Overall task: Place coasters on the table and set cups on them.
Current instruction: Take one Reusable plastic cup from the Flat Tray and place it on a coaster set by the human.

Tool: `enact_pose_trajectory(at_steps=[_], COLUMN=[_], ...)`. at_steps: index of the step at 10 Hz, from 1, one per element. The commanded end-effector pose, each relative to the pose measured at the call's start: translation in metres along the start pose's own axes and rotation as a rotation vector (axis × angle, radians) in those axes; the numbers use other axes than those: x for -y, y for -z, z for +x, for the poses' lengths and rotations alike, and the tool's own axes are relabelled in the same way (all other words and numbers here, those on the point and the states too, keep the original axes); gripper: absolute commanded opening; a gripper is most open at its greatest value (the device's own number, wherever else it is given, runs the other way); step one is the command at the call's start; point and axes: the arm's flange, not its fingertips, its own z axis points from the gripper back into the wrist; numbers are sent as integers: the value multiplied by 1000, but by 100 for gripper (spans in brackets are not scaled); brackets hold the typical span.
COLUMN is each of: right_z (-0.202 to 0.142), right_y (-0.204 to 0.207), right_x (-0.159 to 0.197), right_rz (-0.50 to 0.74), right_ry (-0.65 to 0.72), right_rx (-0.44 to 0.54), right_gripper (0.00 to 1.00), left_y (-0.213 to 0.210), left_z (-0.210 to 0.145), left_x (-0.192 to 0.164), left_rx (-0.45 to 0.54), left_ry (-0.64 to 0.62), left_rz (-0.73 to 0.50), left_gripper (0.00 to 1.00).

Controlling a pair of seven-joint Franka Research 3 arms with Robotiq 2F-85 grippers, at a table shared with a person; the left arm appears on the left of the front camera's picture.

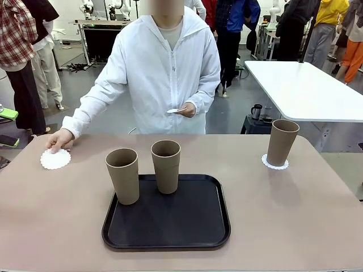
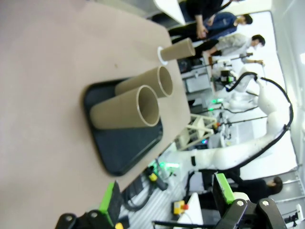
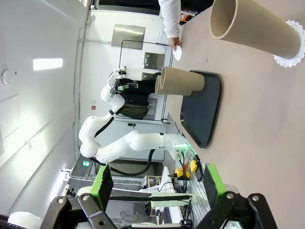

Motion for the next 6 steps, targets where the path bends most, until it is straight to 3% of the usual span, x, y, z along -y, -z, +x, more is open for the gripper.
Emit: enact_pose_trajectory(at_steps=[1,6], right_z=[0,0], right_y=[0,0], right_x=[-1,-1], right_rz=[-2,-2], right_ry=[3,3], right_rx=[-1,-1], right_gripper=[100,100], left_y=[1,1], left_z=[0,0], left_x=[1,1], left_rx=[5,5], left_ry=[5,5], left_rz=[-8,-8], left_gripper=[100,100])
